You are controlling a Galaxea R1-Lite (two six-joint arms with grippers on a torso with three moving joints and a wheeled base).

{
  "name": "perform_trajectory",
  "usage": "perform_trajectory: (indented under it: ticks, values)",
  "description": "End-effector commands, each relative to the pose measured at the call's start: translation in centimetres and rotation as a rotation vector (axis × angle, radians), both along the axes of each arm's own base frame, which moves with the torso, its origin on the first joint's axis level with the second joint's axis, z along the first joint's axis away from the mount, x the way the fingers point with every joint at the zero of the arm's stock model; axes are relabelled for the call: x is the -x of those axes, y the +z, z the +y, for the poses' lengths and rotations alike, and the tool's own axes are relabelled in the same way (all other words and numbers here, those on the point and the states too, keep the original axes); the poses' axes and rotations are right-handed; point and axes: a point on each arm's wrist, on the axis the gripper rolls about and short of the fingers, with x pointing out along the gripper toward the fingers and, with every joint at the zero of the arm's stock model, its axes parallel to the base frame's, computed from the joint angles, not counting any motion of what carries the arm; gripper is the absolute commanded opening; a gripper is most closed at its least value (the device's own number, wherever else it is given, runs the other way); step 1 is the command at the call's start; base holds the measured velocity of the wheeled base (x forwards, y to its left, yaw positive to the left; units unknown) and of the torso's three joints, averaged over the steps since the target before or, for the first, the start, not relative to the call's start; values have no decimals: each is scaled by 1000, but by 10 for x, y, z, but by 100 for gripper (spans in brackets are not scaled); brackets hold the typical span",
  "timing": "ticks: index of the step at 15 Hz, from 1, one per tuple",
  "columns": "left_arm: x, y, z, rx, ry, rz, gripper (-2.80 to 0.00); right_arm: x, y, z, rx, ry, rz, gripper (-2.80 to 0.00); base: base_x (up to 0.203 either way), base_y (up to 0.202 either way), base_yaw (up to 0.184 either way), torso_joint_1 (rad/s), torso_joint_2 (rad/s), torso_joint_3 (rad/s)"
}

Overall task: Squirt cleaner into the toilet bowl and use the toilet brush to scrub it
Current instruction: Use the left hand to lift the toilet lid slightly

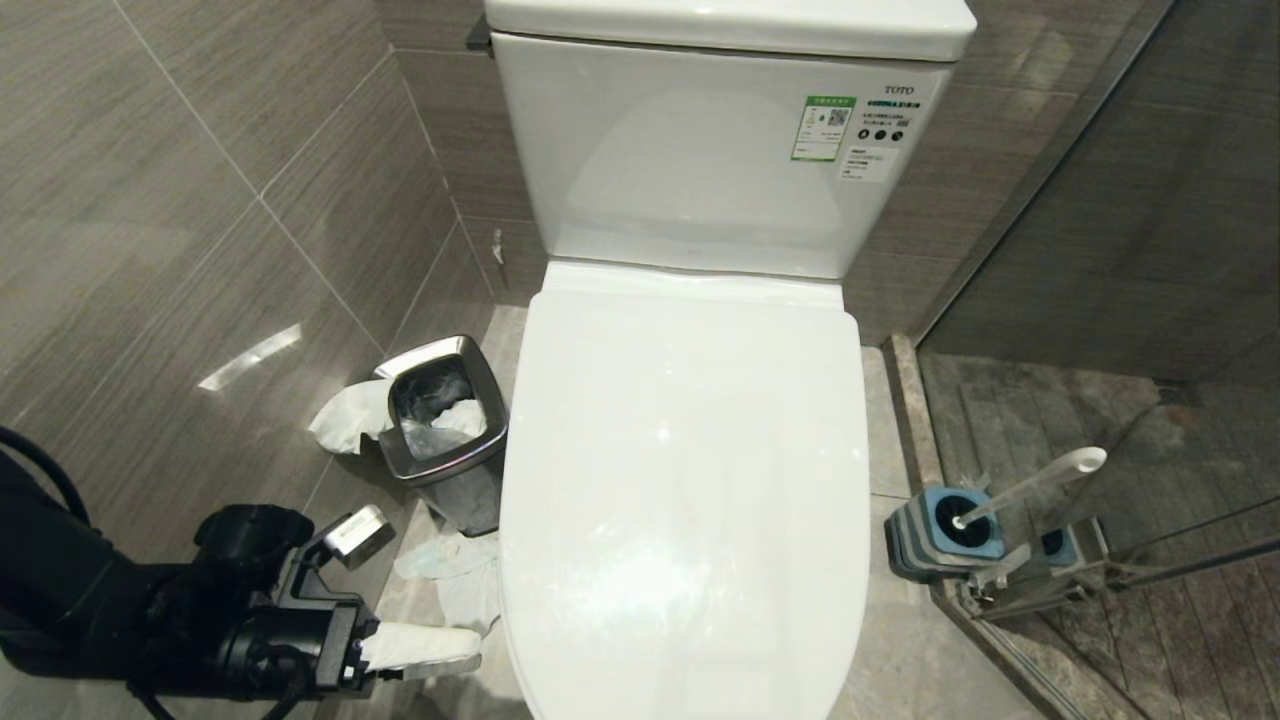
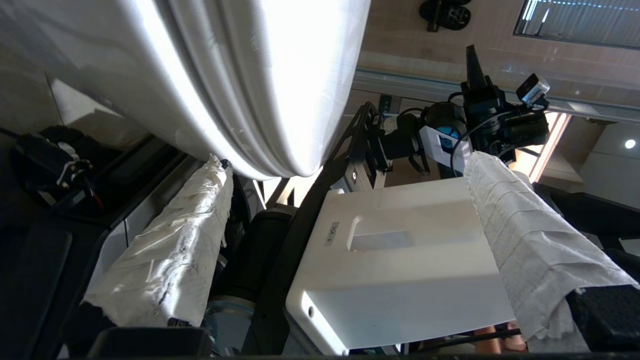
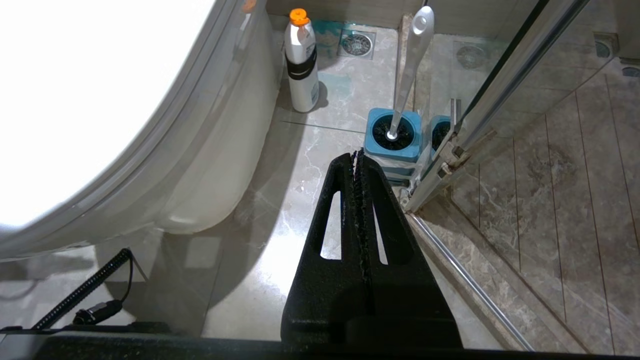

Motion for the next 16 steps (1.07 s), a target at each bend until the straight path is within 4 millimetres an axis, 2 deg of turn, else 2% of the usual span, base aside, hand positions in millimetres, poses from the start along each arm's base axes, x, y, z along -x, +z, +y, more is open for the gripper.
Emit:
perform_trajectory:
  ticks: [1,9,16]
  values:
    - [-2,-7,0,5,-3,23,0,0,0,0,-1,2,1,-280,0,0,0,0,0,0]
    - [-6,0,-14,-2,-54,-9,0,0,0,0,-1,0,1,-280,0,0,0,0,0,0]
    - [-23,6,-22,-46,-60,-70,0,0,0,0,-1,-1,1,-280,0,0,0,0,0,0]
